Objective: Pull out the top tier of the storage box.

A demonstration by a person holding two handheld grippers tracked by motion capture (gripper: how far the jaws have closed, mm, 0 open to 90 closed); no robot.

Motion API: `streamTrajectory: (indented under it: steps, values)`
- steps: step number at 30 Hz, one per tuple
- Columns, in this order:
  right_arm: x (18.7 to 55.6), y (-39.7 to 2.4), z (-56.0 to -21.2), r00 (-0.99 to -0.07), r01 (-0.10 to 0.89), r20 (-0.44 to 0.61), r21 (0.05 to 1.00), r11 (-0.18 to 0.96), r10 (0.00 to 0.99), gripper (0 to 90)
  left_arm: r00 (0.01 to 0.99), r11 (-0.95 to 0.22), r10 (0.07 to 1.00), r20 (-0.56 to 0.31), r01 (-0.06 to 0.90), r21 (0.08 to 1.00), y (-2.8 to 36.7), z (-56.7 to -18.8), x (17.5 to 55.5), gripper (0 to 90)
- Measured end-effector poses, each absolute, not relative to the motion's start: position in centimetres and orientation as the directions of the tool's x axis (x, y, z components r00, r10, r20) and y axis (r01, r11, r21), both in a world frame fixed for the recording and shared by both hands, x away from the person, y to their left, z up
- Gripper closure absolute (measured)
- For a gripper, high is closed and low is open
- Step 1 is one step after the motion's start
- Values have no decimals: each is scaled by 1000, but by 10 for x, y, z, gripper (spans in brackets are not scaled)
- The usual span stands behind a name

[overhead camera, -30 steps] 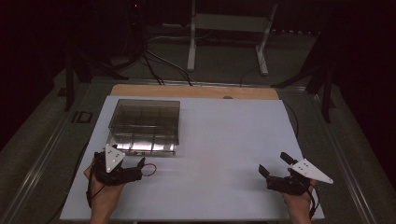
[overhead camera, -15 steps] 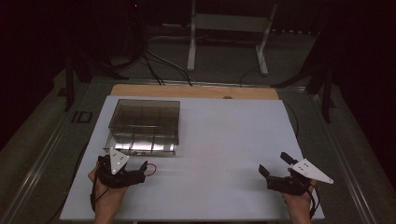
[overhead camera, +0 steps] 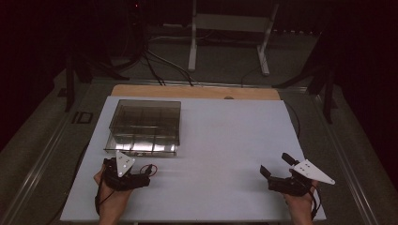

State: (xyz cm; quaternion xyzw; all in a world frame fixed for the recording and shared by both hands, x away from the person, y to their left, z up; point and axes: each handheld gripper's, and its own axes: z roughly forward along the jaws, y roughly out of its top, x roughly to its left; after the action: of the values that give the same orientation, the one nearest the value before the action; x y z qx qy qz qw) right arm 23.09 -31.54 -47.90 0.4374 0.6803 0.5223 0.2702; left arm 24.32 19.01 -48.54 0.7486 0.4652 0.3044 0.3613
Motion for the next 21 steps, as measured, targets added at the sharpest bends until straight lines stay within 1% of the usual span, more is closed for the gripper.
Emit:
streamTrajectory:
  steps: [6,21]
  values:
    - [231,-316,-480,-465,316,94,946,66,880,0,383,-292,918,101,484,825,190,-488,245,11]
    - [231,-316,-479,-467,313,92,947,67,879,0,416,-310,906,84,514,800,187,-498,248,11]
